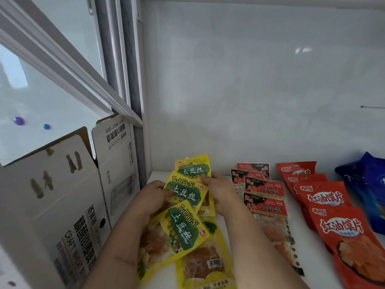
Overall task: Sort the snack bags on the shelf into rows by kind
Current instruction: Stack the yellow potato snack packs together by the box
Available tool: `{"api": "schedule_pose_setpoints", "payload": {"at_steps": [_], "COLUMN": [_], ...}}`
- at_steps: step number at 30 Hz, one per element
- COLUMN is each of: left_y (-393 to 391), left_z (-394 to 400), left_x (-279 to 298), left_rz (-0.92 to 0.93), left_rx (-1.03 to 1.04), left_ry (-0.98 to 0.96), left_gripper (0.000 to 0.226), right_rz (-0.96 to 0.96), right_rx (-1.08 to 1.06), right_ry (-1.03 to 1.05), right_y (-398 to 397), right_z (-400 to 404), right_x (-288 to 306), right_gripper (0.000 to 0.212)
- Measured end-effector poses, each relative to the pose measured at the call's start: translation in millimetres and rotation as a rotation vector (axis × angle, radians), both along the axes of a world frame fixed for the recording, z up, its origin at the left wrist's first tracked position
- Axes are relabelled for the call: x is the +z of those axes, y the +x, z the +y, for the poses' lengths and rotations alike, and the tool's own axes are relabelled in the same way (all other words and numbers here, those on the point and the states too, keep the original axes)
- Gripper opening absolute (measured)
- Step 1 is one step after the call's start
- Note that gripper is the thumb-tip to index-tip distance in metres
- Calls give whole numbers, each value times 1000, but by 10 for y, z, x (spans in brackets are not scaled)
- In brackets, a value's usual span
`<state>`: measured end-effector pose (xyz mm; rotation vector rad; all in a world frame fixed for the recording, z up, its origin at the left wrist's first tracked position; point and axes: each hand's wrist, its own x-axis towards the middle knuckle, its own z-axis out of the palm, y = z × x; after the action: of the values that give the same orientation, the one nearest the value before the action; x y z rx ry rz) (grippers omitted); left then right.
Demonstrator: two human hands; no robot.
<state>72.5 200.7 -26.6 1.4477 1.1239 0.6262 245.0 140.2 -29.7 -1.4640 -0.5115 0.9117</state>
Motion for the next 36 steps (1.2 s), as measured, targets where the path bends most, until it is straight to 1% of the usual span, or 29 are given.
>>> {"api": "schedule_pose_setpoints", "payload": {"at_steps": [2,5,8,10,13,15,19,24,26,28,29,30,31,33,36], "left_y": [42,92,112,123,152,169,230,349,439,609,654,709,718,662,663], "left_z": [-37,-30,9,-5,-17,-8,0,-45,67,393,414,459,391,80,-29], "left_x": [21,25,4,16,24,36,83,85,-46,-364,-385,-426,-356,-82,-24], "left_rz": [-132,-227,-221,-213,-204,-208,-184,-178,-165,-113,-85,-58,-23,13,43], "left_rx": [10,49,59,60,57,64,67,65,72,85,86,103,113,123,144], "left_ry": [-104,-156,-149,-158,-170,-177,-183,-212,-158,-84,-53,-24,16,72,127], "left_gripper": [3,6,10,10,12,13,14,17,15,25,26,22,16,12,9], "right_rz": [-19,-64,-164,-235,-272,-293,-312,-293,-307,-343,-359,-373,-393,-449,-533], "right_rx": [-60,-169,-267,-309,-331,-343,-349,-298,-285,-260,-249,-239,-227,-193,-134], "right_ry": [32,52,32,12,-43,-85,-69,-54,-40,-28,-25,-23,-30,-54,-88], "right_y": [24,45,42,49,34,10,-11,-28,-25,-35,-38,-36,-34,-30,-62], "right_z": [-1,10,52,101,171,172,141,89,68,57,50,44,35,17,-13], "right_x": [-10,-21,-69,-82,-114,-99,-50,-48,-63,-88,-99,-111,-111,-104,-81], "right_gripper": [8,10,18,15,13,19,30,51,49,40,34,30,29,31,35]}}
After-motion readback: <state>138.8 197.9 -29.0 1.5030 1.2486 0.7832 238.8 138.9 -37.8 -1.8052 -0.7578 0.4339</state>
